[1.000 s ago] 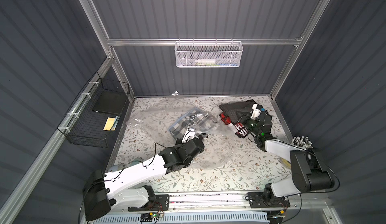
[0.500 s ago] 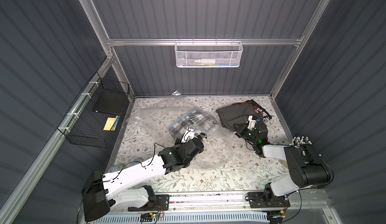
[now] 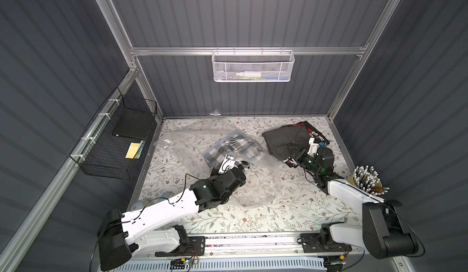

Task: Take the shirt out of the vacuum bag
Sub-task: Place the shirt at the center of the board.

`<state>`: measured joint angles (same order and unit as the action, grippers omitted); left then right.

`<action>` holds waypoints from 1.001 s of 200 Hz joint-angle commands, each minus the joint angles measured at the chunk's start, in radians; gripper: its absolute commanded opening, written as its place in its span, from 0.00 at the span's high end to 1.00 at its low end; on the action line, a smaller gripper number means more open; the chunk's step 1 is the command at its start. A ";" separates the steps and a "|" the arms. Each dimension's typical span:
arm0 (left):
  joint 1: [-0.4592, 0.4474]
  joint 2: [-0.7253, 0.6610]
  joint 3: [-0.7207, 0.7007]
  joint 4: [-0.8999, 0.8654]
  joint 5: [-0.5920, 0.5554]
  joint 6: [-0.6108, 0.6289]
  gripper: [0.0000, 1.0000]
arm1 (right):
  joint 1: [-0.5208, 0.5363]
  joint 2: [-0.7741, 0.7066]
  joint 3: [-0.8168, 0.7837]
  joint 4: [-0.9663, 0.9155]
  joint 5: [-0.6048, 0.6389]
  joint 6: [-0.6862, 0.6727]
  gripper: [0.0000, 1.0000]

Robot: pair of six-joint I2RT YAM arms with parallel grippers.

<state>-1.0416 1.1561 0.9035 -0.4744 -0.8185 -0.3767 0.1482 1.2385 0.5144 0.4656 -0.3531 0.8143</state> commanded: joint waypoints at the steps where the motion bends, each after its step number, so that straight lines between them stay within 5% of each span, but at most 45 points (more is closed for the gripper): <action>1: -0.003 -0.007 0.006 -0.022 -0.031 0.019 1.00 | -0.002 -0.113 0.018 -0.245 0.112 -0.060 0.31; 27: -0.003 -0.010 0.010 -0.028 -0.037 0.025 1.00 | -0.003 -0.252 0.010 -0.311 0.143 -0.058 0.31; 50: -0.003 -0.006 0.015 -0.037 -0.045 0.030 1.00 | 0.003 -0.343 0.034 -0.336 0.050 -0.034 0.31; 86: -0.003 -0.007 0.007 -0.024 -0.051 0.032 1.00 | 0.011 -0.377 0.081 -0.300 0.178 -0.028 0.28; 162: -0.003 -0.008 0.004 -0.039 -0.064 0.023 1.00 | -0.066 0.176 0.276 0.006 -0.057 0.099 0.30; 200: -0.004 -0.019 0.011 -0.051 -0.060 0.016 1.00 | -0.045 0.349 0.203 0.131 -0.038 0.126 0.31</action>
<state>-1.0416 1.1580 0.9035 -0.4934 -0.8547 -0.3660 0.0956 1.5215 0.7605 0.4713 -0.3630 0.9089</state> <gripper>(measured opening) 0.047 0.686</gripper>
